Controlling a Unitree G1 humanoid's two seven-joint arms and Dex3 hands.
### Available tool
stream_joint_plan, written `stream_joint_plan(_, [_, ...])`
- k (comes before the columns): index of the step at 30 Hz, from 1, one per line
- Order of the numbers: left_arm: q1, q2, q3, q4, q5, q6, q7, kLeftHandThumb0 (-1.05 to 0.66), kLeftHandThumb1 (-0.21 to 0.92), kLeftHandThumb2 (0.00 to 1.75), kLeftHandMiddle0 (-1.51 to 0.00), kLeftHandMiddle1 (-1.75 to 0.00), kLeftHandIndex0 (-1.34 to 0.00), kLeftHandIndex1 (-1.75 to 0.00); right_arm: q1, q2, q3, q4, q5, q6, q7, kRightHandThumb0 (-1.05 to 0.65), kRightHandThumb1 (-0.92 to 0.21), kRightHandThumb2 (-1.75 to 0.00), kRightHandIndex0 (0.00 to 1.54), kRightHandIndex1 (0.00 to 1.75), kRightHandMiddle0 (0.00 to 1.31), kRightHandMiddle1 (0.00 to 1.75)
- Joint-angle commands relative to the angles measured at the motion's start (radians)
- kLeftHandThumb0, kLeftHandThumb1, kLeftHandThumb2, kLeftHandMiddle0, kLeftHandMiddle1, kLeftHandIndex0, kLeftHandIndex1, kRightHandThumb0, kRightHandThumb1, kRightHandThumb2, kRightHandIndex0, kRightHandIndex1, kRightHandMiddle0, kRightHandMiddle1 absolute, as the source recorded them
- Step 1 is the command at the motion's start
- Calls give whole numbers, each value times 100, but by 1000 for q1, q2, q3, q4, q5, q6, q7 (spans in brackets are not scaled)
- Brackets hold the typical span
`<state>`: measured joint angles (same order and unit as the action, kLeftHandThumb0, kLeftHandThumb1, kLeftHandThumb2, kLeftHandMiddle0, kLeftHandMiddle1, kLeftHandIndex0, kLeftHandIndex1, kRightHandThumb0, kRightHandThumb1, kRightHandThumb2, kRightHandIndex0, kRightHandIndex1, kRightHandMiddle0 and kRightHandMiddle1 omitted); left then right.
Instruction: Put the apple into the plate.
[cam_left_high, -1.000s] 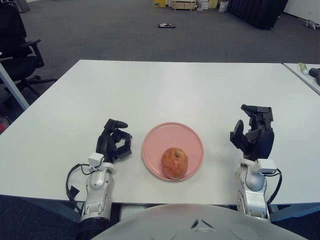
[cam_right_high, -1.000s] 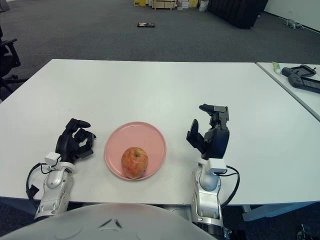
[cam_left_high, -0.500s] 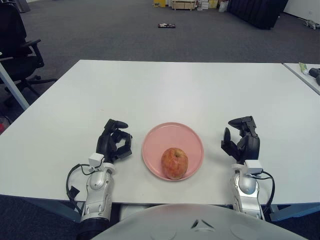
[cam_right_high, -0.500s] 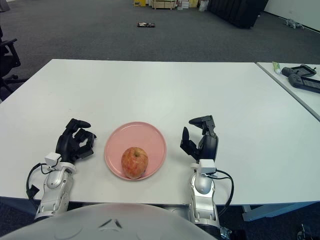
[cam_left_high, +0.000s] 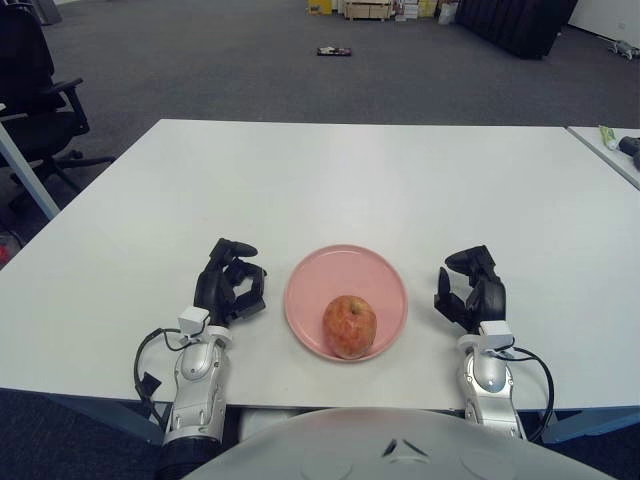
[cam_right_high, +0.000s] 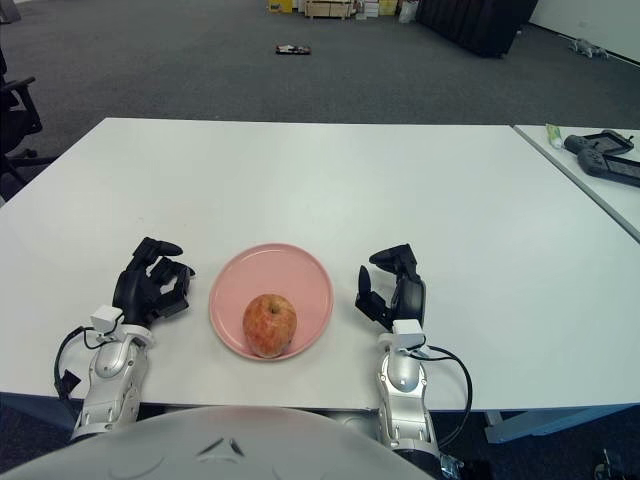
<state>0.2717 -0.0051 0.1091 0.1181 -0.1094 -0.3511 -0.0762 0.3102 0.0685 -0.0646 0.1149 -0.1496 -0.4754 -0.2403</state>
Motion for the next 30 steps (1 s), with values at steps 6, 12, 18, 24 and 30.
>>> stream_joint_plan(6, [-9, -4, -7, 5, 3, -10, -1, -1, 41, 117, -57, -161, -36, -175, -13, 3, 8, 8, 14, 20, 11, -40, -59, -98, 66, 158, 41, 175])
stream_joint_plan(12, [-11, -4, -9, 8, -4, -15, -9, -1, 41, 119, -56, -164, -35, -175, -11, 5, 11, 5, 18, 33, 14, -40, -58, -99, 66, 159, 41, 175])
stream_joint_plan(18, [-13, -2, -10, 10, -6, -11, -10, -1, 41, 118, -57, -162, -36, -175, -9, 11, 13, 4, 27, 38, 15, -40, -58, -99, 65, 158, 41, 175])
stream_joint_plan(24, [-16, -4, -10, 16, -11, -13, -12, -1, 42, 115, -59, -156, -37, -175, -11, 25, 8, 2, 52, 62, 17, -40, -59, -98, 62, 157, 40, 175])
stream_joint_plan(30, [-18, -4, -11, 16, -9, -9, -8, -1, 42, 113, -59, -154, -37, -175, -13, 29, 3, -3, 48, 75, 6, -40, -60, -96, 61, 157, 40, 175])
